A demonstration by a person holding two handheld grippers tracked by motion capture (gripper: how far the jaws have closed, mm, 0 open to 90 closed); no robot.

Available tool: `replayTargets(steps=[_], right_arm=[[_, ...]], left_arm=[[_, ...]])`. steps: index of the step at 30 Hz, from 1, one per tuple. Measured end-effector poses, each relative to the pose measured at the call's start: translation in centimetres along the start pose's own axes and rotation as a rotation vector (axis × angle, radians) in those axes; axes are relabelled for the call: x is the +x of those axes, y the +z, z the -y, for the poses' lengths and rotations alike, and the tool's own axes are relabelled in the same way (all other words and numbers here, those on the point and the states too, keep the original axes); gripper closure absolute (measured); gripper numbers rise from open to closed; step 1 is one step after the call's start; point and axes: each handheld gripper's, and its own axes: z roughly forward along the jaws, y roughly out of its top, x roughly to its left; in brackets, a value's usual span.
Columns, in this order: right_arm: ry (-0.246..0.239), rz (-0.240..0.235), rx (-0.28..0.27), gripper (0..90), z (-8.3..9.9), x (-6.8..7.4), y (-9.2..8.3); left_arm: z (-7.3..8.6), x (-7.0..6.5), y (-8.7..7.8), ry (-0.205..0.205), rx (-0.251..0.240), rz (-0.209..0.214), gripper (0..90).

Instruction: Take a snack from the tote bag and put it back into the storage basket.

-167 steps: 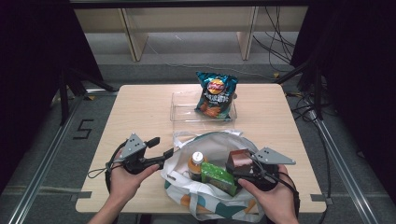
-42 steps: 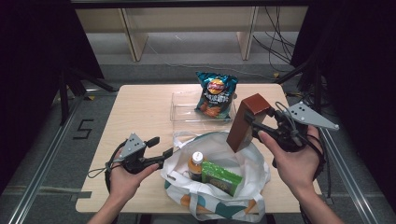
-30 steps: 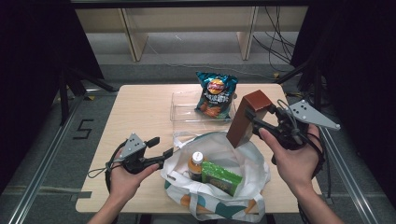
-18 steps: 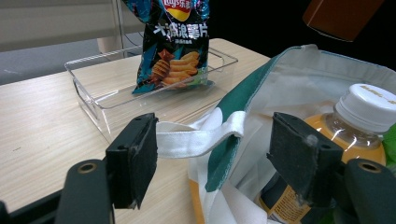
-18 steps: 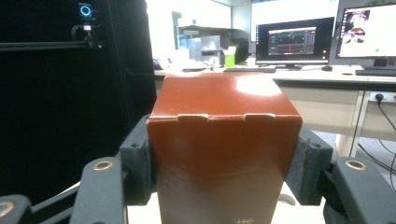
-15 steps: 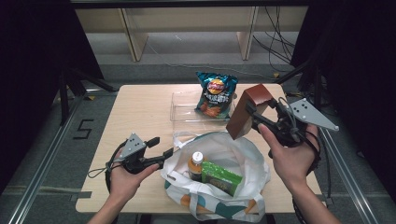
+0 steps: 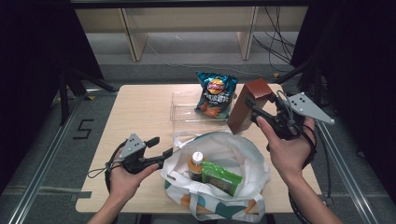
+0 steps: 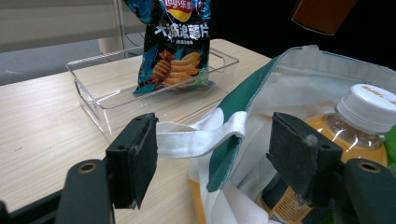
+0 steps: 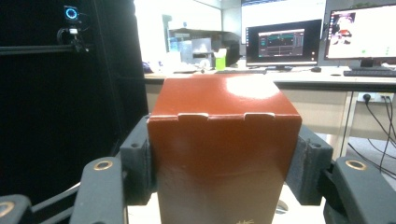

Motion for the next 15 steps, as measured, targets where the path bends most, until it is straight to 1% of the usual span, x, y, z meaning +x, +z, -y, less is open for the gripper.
replayTargets(steps=[2, 3, 4, 5, 6, 7, 8, 9, 11, 12, 14, 15], right_arm=[[-0.001, -0.006, -0.005, 39.2, 0.0, 0.0, 0.4], [-0.005, 0.003, -0.002, 39.2, 0.0, -0.1, 0.5], [-0.009, -0.001, 0.002, 39.2, 0.1, -0.1, 0.7], [-0.009, -0.001, 0.002, 39.2, 0.1, -0.1, 0.7], [0.001, 0.003, 0.011, 39.2, 0.1, 0.0, 1.0], [-0.003, 0.005, 0.014, 39.2, 0.1, -0.1, 1.1], [-0.010, 0.007, 0.006, 39.2, 0.2, -0.1, 1.3], [-0.012, 0.006, 0.013, 39.1, 0.2, -0.1, 1.5], [-0.009, 0.010, 0.007, 39.1, 0.2, -0.1, 1.7], [-0.007, 0.009, 0.021, 39.1, 0.3, -0.1, 2.0], [-0.011, 0.011, 0.012, 39.2, 0.4, -0.2, 2.2], [-0.006, 0.011, 0.024, 39.1, 0.4, -0.2, 2.3]], left_arm=[[0.0, 0.0, 0.0, -0.001, 0.000, 0.000, 32.0], [0.0, 0.0, 0.0, -0.001, 0.000, -0.001, 32.0], [0.0, 0.0, 0.0, -0.003, -0.001, -0.002, 32.0], [0.0, 0.0, 0.0, -0.003, -0.001, -0.002, 32.0], [0.0, 0.0, 0.0, -0.004, 0.000, -0.002, 32.0], [0.0, 0.0, 0.0, -0.007, -0.001, -0.004, 32.0], [0.0, 0.0, 0.0, -0.007, -0.001, -0.004, 32.0], [0.0, 0.0, -0.1, -0.010, -0.004, -0.005, 32.0], [0.0, 0.1, -0.1, -0.008, -0.005, -0.006, 32.0], [0.0, 0.1, -0.1, -0.010, -0.006, -0.005, 32.0], [0.1, 0.1, -0.1, -0.010, -0.005, -0.006, 32.0], [0.1, 0.1, -0.1, -0.012, -0.005, -0.006, 32.0]])
